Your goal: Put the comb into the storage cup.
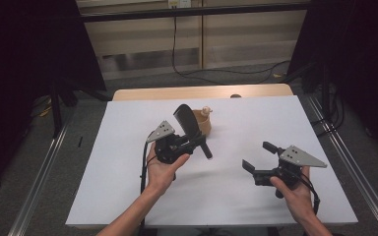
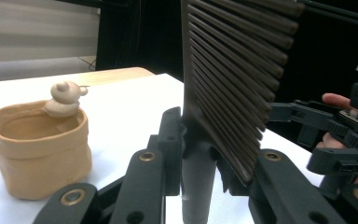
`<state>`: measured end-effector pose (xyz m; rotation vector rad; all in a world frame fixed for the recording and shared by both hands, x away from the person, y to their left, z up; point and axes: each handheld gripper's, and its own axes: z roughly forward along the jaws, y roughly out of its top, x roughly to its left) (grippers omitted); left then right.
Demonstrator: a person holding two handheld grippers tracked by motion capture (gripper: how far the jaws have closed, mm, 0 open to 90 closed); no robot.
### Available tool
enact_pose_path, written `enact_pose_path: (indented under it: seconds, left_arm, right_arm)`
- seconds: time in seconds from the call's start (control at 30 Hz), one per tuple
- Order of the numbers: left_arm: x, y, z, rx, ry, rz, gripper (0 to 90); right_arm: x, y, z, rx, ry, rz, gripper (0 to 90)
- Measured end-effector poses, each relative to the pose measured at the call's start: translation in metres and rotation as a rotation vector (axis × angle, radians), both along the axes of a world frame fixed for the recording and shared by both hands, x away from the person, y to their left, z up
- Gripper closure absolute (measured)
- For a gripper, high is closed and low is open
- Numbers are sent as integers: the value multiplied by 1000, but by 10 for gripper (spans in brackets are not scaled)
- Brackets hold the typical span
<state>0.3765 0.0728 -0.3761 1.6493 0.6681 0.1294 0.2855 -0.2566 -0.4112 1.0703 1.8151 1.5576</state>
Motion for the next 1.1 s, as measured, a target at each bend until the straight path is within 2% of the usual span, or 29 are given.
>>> enact_pose_path:
  seconds: [0.17, 0.33, 0.4, 0.53, 0.6, 0.7, 0.83, 0.9, 1.03, 1.1]
  left_arm:
    - [2, 7, 8, 18, -22, 12, 733]
    - [7, 14, 11, 21, -24, 38, 733]
    - [9, 17, 11, 50, -40, 54, 733]
    - [11, 21, 13, 56, -36, 73, 733]
    - [12, 22, 14, 61, -43, 81, 734]
    - [17, 22, 18, 54, -49, 91, 733]
    - [22, 23, 24, 53, -41, 92, 733]
    - [25, 22, 27, 71, -50, 97, 733]
    - [31, 23, 35, 56, -62, 111, 733]
    - [33, 24, 39, 62, -74, 116, 733]
  right_arm:
    - [-11, -12, -2, -12, -1, -78, 4]
    - [-21, -18, -6, -33, -46, -149, 1]
    - [-23, -20, -8, -31, -55, -169, 1]
    - [-26, -23, -14, -49, -32, -220, 9]
    - [-28, -25, -16, -51, -39, -234, 9]
    - [-30, -28, -18, -46, -46, -252, 8]
    - [-32, -30, -19, -45, -61, -236, 8]
    - [-33, -29, -19, -39, -73, -216, 8]
    - [-34, -29, -20, -37, -86, -200, 2]
    - [-34, -29, -21, -36, -86, -204, 0]
